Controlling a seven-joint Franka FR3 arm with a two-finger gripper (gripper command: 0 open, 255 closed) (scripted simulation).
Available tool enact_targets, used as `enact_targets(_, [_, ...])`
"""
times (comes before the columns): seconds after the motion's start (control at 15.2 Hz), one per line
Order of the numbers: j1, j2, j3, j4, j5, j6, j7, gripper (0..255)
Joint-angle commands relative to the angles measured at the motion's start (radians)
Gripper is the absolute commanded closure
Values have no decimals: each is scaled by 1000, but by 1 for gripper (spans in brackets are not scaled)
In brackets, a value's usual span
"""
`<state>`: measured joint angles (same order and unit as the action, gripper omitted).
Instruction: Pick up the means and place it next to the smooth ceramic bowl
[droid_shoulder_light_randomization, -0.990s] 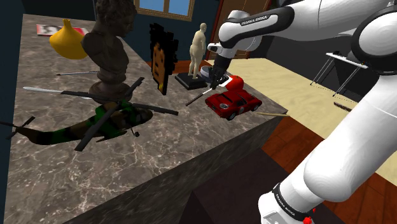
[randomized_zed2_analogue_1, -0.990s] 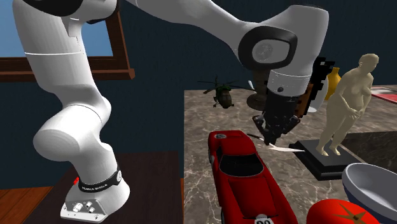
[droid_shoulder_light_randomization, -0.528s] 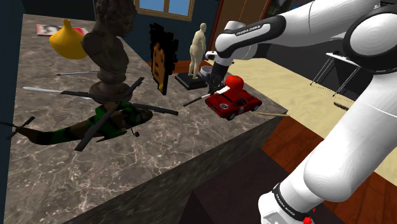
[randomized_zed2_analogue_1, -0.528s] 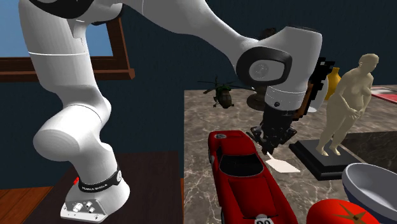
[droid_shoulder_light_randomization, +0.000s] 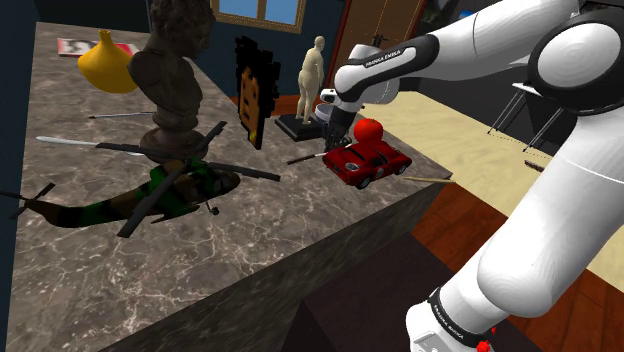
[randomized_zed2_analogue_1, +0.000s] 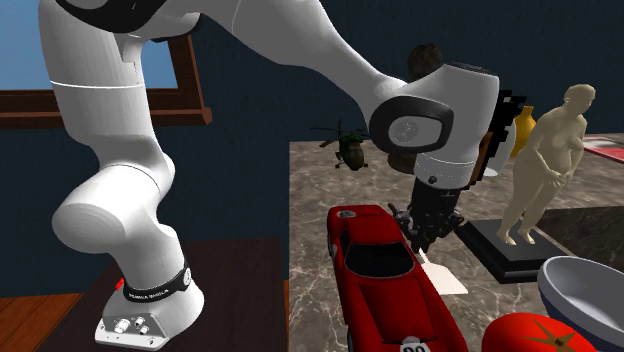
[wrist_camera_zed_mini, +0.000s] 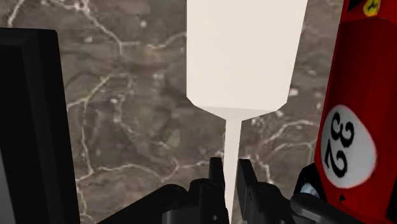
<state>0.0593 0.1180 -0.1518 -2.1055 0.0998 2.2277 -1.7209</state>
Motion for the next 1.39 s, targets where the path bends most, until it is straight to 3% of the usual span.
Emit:
enact_targets(0.0, [0,5,0,-10,0,3,0,255])
enact_targets(0.26, [0,5,0,-10,0,3,0,255])
enact_targets(0.33, [1,5,1,-11,0,5,2,0])
enact_targets(0.66, [0,5,0,-10,0,3,0,0])
enact_targets(0.92, [-2,-54,-5,52,-18,-116,12,0])
enact_targets(1.32, [-2,-54,-5,52,-18,-116,12,0])
